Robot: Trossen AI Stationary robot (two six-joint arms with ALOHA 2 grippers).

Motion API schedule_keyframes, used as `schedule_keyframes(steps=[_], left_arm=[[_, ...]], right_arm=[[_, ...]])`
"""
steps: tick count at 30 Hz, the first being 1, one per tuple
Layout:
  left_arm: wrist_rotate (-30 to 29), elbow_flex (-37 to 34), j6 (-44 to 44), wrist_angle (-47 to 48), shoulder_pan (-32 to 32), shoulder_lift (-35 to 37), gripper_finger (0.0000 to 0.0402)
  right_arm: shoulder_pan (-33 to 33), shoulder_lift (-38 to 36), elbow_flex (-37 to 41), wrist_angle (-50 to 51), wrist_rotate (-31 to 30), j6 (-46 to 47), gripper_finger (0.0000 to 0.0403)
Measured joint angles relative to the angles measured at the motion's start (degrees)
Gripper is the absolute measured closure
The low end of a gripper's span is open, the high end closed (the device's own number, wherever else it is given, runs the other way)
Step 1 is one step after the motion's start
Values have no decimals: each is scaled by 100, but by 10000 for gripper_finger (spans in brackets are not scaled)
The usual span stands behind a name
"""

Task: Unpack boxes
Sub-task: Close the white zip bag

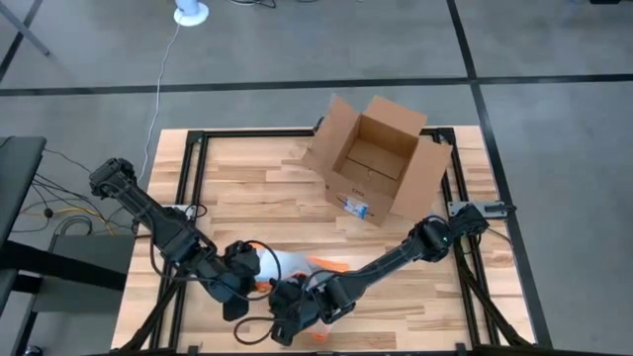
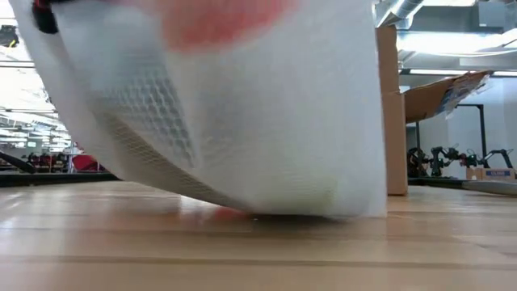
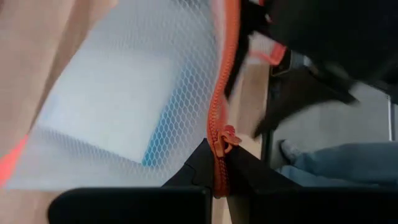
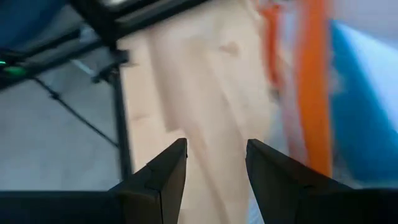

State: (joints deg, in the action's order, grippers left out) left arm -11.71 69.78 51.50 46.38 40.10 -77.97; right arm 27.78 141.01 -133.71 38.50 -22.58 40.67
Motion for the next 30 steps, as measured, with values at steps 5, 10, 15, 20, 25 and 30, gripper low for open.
schedule_keyframes(steps=[5, 10, 15, 20, 25, 30], left_arm=[[94, 0, 25, -196, 89, 0, 401], [79, 0, -75, -630, 80, 0, 401], [81, 4, -138, -699, 61, 15, 401], [78, 4, -197, -609, 61, 15, 401], [166, 4, -236, -476, 61, 15, 401], [209, 4, -224, -254, 69, 13, 401]], right_arm=[[-15, 0, 0, -200, -181, -46, 253], [-53, 0, 0, -583, -563, -382, 253], [-56, 0, 0, -998, -578, -667, 253], [-56, 4, 0, -1025, -587, -830, 253], [-56, 4, 0, -954, -587, -775, 272], [-52, 4, 0, -858, -570, -773, 342]])
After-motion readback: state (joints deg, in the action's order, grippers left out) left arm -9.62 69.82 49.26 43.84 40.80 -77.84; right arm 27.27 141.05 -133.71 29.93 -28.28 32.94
